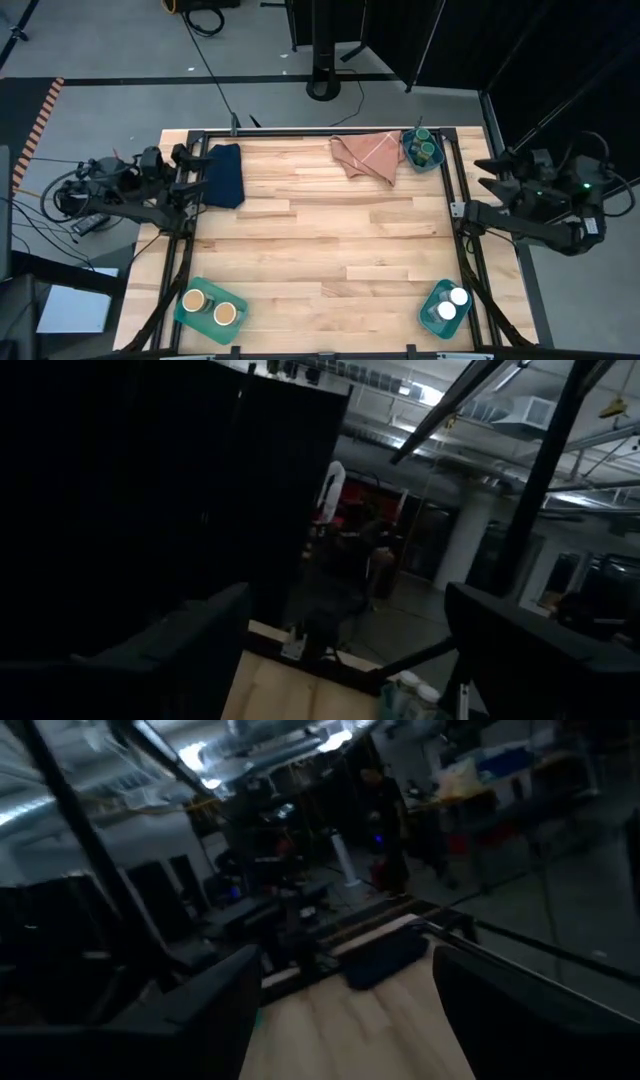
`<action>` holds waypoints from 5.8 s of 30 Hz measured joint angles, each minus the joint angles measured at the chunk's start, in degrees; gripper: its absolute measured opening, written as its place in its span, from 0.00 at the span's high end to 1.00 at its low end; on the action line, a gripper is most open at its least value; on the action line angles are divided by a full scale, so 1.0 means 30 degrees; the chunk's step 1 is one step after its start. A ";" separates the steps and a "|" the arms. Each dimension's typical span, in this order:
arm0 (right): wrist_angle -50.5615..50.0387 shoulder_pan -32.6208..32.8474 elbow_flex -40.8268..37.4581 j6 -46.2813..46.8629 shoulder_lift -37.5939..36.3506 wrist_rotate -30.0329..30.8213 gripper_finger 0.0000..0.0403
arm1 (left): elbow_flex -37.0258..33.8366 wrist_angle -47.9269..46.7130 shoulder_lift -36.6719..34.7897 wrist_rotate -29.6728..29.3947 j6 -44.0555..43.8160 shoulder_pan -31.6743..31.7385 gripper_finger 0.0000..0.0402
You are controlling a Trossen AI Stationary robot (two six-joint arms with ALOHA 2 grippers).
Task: Sort spices by type
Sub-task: Return to Home Position
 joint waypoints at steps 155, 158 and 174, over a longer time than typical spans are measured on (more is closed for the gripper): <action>1.5866 1.1284 -1.6993 -0.8619 0.0236 0.6125 0.24 | -1.2655 0.7043 -0.4709 0.5002 -0.3851 -0.0022 0.15; 1.5866 1.1284 -1.6993 -0.8630 0.0236 0.6125 0.24 | -1.2655 0.7043 -0.4709 0.5002 -0.3851 -0.0024 0.15; 1.5860 1.1285 -1.6993 -0.8630 0.0230 0.6130 0.24 | -1.2655 0.7048 -0.4709 0.5002 -0.3853 -0.0022 0.15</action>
